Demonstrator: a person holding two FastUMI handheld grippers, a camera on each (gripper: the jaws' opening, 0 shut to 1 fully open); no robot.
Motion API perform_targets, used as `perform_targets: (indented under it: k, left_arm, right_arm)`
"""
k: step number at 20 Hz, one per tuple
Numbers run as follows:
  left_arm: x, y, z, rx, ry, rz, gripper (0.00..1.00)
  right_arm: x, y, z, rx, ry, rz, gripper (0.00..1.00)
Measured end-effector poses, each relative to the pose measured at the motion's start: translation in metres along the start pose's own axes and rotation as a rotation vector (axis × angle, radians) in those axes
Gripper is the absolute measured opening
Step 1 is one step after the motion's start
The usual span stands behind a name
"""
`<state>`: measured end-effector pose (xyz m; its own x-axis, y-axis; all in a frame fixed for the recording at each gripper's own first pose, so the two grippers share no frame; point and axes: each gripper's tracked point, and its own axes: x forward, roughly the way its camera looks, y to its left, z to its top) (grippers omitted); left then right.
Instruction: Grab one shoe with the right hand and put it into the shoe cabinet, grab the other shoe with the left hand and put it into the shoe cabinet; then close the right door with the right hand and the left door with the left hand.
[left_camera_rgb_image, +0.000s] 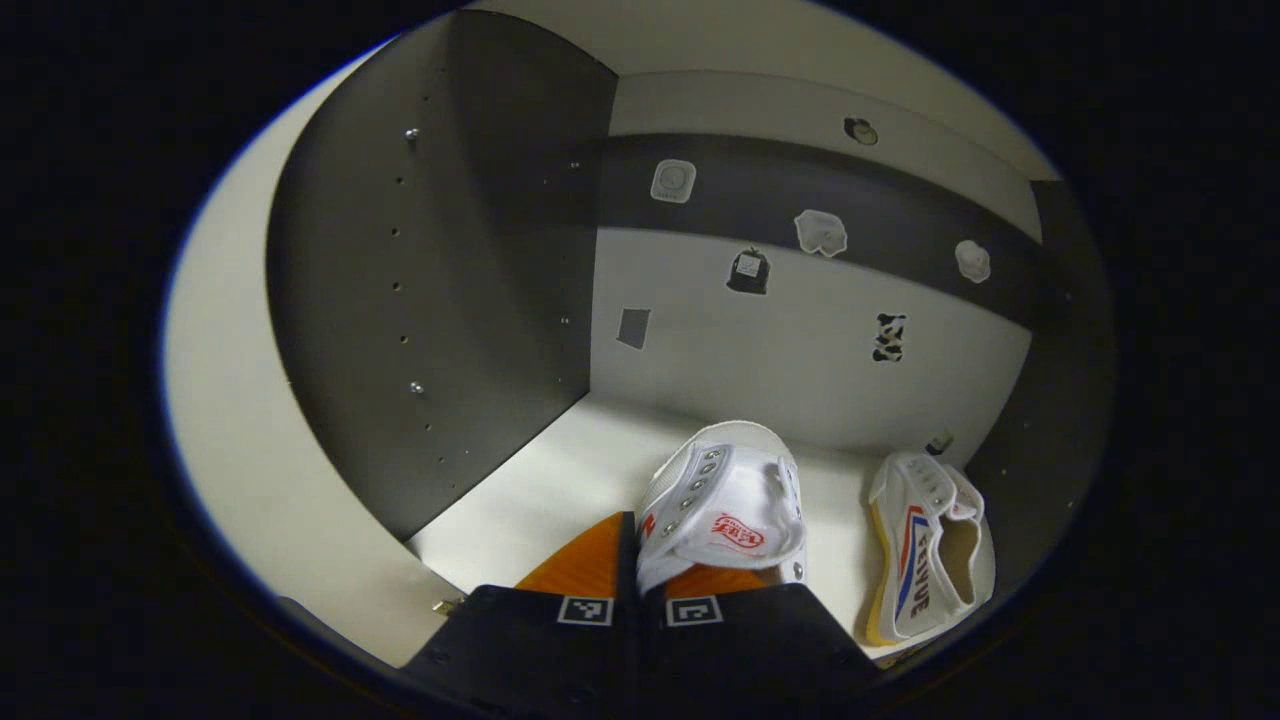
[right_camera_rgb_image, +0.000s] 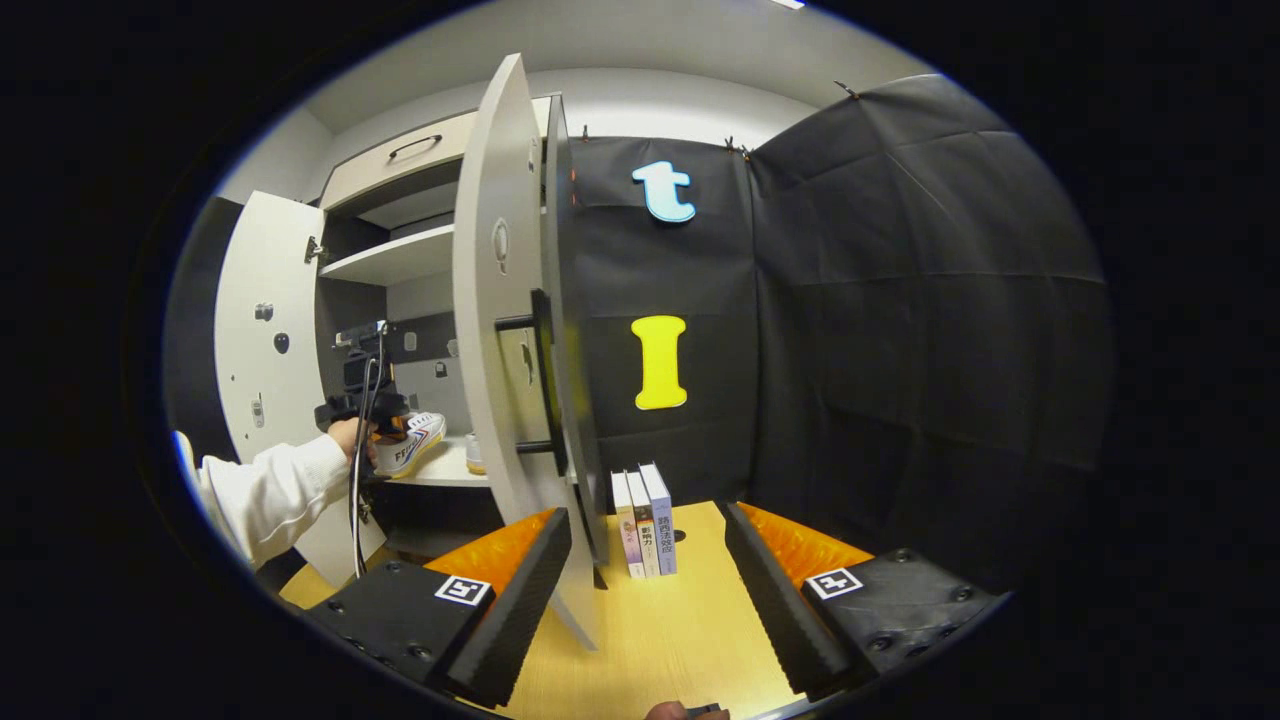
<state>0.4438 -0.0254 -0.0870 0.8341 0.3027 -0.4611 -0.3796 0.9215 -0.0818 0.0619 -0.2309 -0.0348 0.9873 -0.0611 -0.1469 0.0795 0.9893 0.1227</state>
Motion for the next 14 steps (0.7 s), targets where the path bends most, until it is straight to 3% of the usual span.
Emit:
perform_targets:
  k: [9, 14]
  left_arm:
    - [0.050, -0.015, 0.002, 0.064, 0.043, 0.087, 0.05]
    - [0.037, -0.020, 0.006, 0.077, 0.032, 0.036, 0.21]
  right_arm:
    - [0.008, -0.026, -0.006, 0.028, 0.019, -0.038, 0.98]
    - [0.002, -0.031, -0.006, 0.039, 0.013, -0.056, 0.98]
